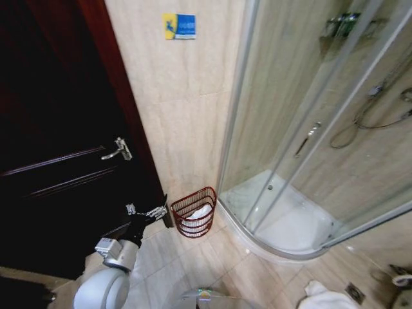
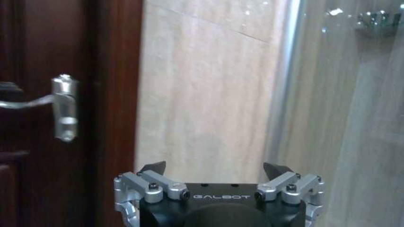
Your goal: Discard the used towel into the hamper.
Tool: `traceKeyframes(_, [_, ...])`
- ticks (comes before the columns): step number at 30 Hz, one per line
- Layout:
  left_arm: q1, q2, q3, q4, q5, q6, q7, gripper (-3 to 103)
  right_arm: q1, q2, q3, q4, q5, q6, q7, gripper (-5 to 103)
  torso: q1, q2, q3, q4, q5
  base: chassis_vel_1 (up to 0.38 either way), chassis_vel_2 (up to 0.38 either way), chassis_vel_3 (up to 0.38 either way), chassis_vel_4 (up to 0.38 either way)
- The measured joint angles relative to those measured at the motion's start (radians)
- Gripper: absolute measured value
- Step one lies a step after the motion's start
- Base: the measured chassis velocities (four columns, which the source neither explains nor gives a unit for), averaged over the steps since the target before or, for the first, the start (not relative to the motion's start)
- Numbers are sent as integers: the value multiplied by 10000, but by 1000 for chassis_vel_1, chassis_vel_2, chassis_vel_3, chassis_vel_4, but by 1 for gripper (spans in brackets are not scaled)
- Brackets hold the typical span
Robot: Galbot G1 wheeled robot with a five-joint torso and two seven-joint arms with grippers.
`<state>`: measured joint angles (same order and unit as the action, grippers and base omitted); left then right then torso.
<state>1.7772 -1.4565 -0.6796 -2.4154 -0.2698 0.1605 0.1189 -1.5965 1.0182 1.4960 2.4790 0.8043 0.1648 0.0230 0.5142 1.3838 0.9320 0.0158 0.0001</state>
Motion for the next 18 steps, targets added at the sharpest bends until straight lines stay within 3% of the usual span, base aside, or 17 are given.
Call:
traceKeyframes(4, [0,0,0,1,-1,0,0,100,185,-253,100,-209,81,66,15,100,-2,1,-1,-2,-5,-311,-298,328,303])
traceKeyframes(9, [0,-4,4,1,0,0,3,100,639,-829,64,-361,860,336,-100,100,-3,1,-1,-2,9,-272,-288,284,263])
traceKeyframes(18, [0,2,1,1,-1,0,2,100,2127,-2801,-186,-755,1126,252,-2,100,-2,0,-1,1,-13,0,-44,65,28])
